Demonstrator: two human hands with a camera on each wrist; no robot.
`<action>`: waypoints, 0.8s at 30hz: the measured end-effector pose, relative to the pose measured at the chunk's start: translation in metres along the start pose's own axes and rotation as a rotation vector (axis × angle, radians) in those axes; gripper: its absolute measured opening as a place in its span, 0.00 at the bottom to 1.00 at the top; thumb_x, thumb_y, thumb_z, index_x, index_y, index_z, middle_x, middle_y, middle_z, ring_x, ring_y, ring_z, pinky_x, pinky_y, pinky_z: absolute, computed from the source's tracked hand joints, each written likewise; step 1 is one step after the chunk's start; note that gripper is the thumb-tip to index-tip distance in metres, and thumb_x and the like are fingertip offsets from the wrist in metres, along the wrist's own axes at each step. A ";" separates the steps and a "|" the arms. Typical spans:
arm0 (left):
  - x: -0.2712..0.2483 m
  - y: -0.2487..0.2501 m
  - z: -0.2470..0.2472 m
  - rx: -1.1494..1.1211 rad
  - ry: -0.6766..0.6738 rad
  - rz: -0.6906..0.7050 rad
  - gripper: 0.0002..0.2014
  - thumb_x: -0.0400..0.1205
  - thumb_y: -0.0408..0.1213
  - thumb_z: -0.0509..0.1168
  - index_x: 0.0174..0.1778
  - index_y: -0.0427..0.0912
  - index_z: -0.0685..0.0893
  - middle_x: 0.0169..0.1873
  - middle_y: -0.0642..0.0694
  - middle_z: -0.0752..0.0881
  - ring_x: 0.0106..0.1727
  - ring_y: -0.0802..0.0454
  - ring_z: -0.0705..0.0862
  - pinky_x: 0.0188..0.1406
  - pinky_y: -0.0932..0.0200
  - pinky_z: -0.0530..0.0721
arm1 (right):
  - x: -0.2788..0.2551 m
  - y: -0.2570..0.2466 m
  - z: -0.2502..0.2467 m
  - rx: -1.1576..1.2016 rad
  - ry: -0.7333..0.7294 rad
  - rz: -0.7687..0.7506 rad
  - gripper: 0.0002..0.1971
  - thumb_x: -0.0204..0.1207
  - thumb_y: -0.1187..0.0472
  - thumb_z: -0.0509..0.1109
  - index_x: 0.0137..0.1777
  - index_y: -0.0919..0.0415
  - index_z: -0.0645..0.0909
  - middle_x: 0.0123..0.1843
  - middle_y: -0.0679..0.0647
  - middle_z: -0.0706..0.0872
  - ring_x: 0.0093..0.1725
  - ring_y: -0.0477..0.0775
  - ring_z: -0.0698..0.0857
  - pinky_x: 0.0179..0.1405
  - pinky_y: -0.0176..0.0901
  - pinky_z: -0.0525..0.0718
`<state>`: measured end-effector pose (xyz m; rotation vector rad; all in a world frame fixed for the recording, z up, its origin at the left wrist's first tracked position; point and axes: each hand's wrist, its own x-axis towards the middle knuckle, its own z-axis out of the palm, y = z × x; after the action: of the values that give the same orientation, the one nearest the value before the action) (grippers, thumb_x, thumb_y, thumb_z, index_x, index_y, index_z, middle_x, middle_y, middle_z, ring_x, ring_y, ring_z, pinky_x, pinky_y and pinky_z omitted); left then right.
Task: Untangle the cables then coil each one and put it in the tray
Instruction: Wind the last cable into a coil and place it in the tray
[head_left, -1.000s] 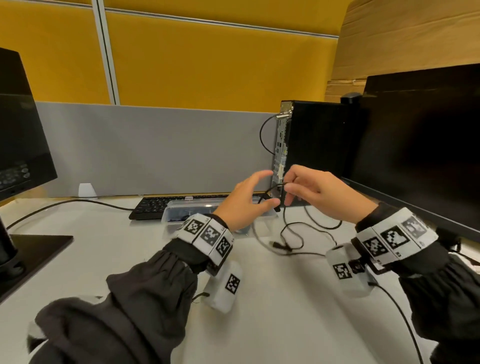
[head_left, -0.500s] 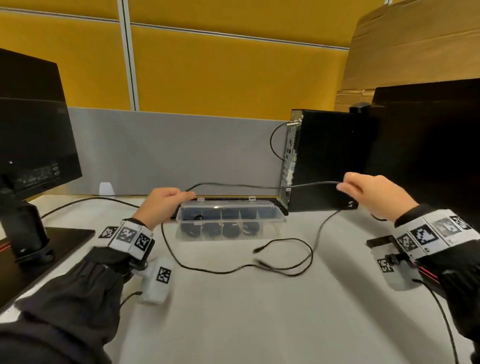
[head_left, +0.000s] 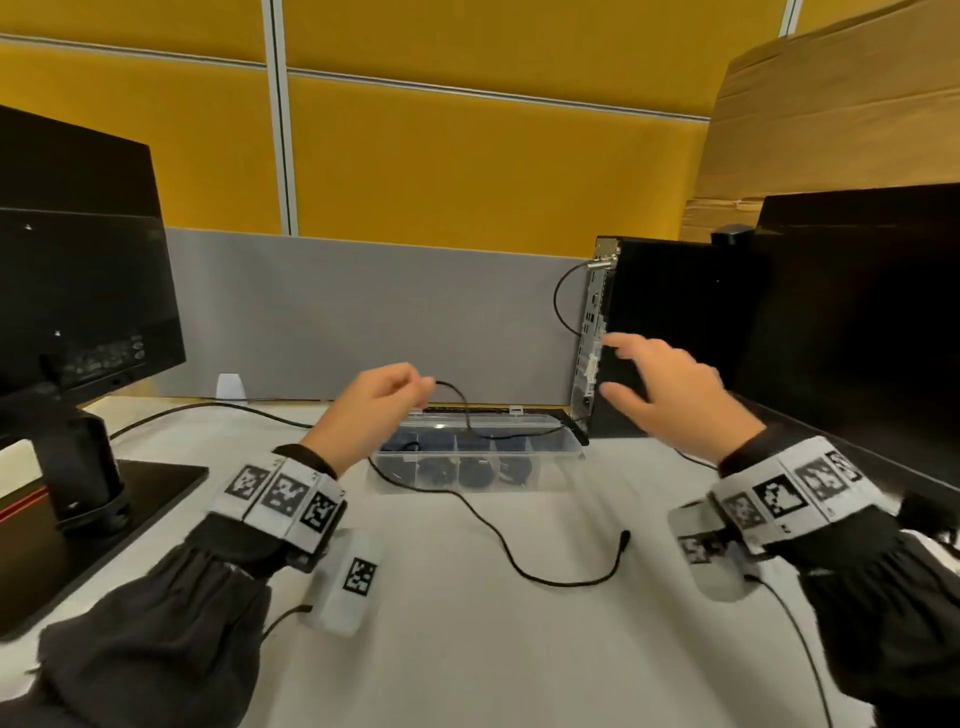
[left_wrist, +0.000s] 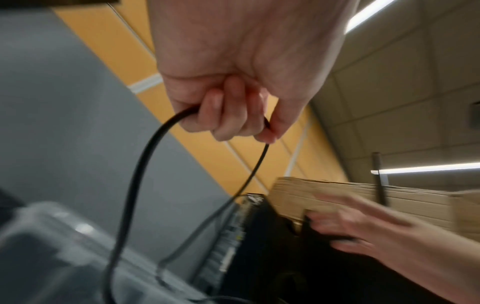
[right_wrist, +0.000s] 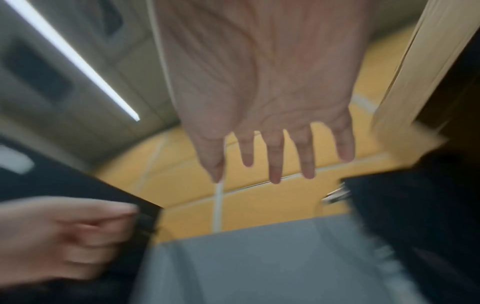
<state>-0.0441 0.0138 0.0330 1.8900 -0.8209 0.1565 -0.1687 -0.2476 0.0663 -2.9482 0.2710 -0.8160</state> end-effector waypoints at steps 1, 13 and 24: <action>-0.002 0.012 0.006 -0.001 -0.053 0.058 0.15 0.84 0.43 0.60 0.31 0.45 0.76 0.19 0.59 0.75 0.24 0.65 0.70 0.28 0.68 0.68 | -0.002 -0.020 0.000 0.168 -0.071 -0.082 0.32 0.78 0.44 0.63 0.80 0.45 0.56 0.75 0.50 0.72 0.72 0.52 0.72 0.68 0.54 0.75; -0.011 0.012 0.000 0.082 -0.191 0.041 0.17 0.82 0.50 0.60 0.29 0.48 0.74 0.16 0.58 0.68 0.21 0.62 0.65 0.26 0.68 0.67 | -0.003 -0.010 -0.007 0.274 -0.094 -0.134 0.15 0.84 0.50 0.54 0.40 0.55 0.74 0.33 0.50 0.78 0.34 0.46 0.79 0.35 0.35 0.75; -0.016 0.008 0.026 0.140 -0.290 0.089 0.13 0.84 0.47 0.59 0.37 0.46 0.80 0.27 0.54 0.77 0.28 0.59 0.72 0.32 0.63 0.72 | -0.022 -0.028 0.007 -0.029 -0.189 -0.054 0.40 0.73 0.39 0.68 0.81 0.42 0.50 0.76 0.51 0.69 0.75 0.57 0.66 0.71 0.63 0.67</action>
<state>-0.0674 -0.0029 0.0194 2.0375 -1.1160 -0.0067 -0.1796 -0.2156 0.0523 -3.0440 0.1929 -0.5365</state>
